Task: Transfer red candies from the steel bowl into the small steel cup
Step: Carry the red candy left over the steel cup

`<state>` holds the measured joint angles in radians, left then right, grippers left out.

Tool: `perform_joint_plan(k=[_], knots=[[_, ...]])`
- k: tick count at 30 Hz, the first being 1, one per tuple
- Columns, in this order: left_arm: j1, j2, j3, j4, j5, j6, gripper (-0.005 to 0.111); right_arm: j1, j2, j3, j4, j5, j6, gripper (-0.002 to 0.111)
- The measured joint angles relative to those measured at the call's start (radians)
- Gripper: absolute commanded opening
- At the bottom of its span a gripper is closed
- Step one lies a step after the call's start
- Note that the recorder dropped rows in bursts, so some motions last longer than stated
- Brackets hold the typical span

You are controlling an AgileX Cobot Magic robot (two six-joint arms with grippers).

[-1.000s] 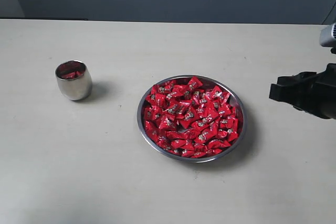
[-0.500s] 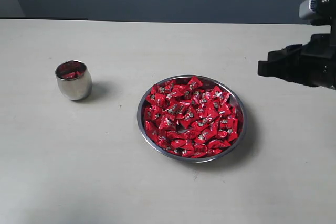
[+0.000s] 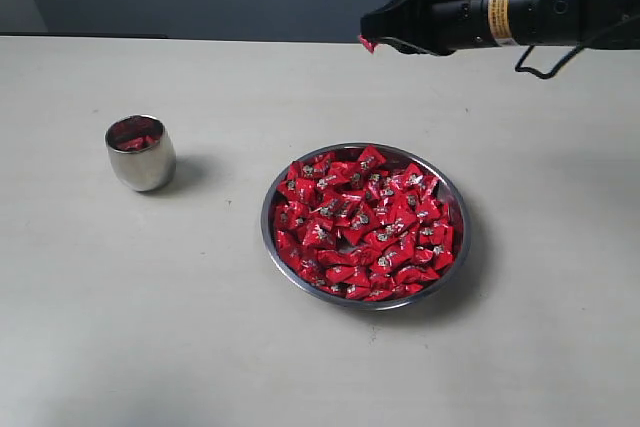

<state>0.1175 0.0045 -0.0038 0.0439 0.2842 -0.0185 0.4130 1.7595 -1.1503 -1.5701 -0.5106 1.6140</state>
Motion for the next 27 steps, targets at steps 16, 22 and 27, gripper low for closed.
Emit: perform_joint_plan(k=[16,22,27], knots=[[0.0,0.0,0.0,0.0,0.0,0.0,0.0,0.168,0.302,-0.315,0.029,-0.096,0.002,-0.001],[0.0,0.0,0.0,0.0,0.0,0.0,0.0,0.201,0.403,-0.443,0.017,-0.136,0.089,-0.001],[0.0,0.0,0.0,0.0,0.0,0.0,0.0,0.218,0.474,-0.537,-0.028,-0.154,0.18,-0.001]])
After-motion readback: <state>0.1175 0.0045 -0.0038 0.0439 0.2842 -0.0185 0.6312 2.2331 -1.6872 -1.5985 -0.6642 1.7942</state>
